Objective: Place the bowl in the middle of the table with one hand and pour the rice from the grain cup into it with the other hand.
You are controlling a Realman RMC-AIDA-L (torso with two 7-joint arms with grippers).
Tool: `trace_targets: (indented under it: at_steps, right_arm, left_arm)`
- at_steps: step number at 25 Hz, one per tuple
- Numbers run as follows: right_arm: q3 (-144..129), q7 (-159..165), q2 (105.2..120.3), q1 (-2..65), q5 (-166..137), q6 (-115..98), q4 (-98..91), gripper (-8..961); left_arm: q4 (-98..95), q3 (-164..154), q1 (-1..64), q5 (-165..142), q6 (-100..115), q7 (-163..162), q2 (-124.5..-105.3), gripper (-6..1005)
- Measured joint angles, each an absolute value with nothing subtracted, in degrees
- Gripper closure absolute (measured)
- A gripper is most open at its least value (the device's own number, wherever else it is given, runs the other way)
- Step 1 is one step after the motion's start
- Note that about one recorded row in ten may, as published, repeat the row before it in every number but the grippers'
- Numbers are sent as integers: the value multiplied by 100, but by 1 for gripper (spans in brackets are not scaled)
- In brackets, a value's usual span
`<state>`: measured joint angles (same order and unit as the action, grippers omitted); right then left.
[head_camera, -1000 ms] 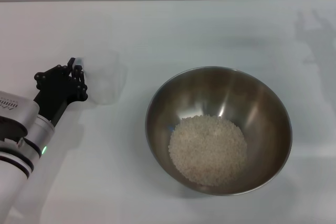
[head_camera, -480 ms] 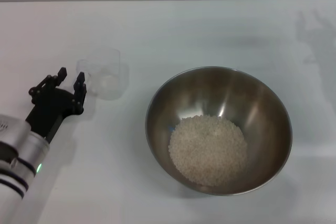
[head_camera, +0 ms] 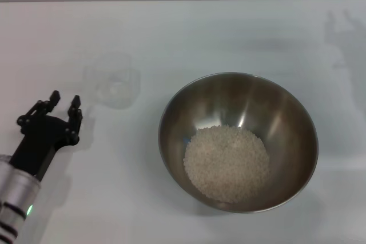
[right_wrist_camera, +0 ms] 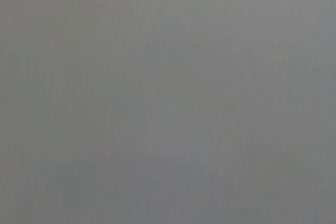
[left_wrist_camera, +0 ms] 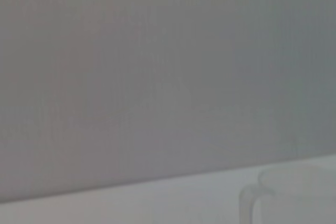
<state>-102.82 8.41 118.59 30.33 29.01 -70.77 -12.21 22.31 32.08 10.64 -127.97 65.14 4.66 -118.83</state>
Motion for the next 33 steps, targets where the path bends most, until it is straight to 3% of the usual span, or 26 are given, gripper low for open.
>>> trace_targets:
  at_steps: [5,16,19,33]
  right_arm:
    - [-10275,823,11856,3029,2901,-7076,-1216,596]
    - [-10272,808,11870,3003,2901,-7075,-1212,596]
    - [-10273,803,11872,3011,2900,-7075,-1212,597]
    - [-10273,799,11874,3012,2928,-7075,-1225,597]
  left_arm:
    - [2250,3007,861,-12797,7224,402,-11875,620]
    - [2215,2873,966,-12775,7755,171,-11887,435]
    - [2207,2898,998,-12791,7815,170,-11876,211]
    - [2188,2918,1063,-12766,7954,166,-11873,187]
